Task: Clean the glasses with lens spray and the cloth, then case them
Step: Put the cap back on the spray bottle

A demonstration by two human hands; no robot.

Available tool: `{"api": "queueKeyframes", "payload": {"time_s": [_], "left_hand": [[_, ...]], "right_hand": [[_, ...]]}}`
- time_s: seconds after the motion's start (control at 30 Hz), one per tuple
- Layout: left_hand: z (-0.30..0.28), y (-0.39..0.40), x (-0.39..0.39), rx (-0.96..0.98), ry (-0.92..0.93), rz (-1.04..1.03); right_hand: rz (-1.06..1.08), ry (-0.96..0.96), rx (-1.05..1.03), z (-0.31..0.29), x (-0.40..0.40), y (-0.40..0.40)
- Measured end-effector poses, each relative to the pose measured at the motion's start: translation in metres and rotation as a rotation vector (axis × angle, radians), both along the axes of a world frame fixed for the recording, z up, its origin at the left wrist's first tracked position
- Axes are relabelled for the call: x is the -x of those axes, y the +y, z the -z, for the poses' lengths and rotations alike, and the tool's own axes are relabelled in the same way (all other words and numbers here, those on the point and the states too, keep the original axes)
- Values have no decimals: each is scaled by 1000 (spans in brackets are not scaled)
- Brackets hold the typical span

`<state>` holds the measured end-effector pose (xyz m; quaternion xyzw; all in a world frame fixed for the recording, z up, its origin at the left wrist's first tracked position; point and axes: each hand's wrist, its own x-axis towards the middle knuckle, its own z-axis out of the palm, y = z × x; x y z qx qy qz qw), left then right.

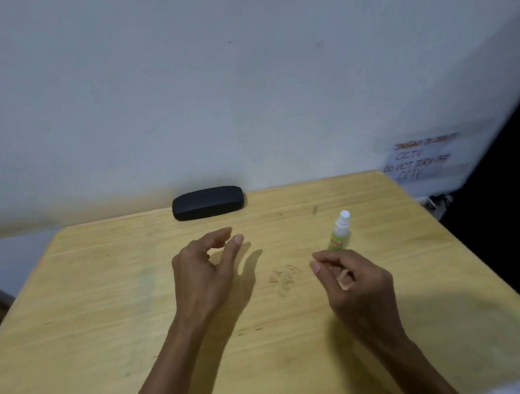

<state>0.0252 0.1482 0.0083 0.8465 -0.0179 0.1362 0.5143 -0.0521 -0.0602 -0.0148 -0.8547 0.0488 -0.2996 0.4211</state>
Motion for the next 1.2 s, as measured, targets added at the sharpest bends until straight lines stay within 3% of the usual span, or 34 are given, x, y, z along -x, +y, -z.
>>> {"api": "queueKeyframes", "payload": {"time_s": [0.1, 0.17, 0.33, 0.77, 0.87, 1.03, 1.2], "left_hand": [[3, -41, 17, 45, -29, 56], [8, -71, 25, 52, -34, 106], [15, -128, 32, 77, -23, 144], [20, -163, 27, 270, -57, 71], [19, -164, 27, 260, -67, 64], [20, -166, 27, 307, -18, 44], [22, -164, 25, 294, -29, 44]], "right_hand": [[198, -36, 52, 6, 13, -45], [240, 41, 59, 11, 15, -68], [165, 241, 21, 23, 8, -81], [205, 318, 101, 27, 3, -78], [196, 251, 59, 22, 1, -78], [141, -32, -102, -22, -9, -81], [-8, -85, -29, -44, -33, -74]]}}
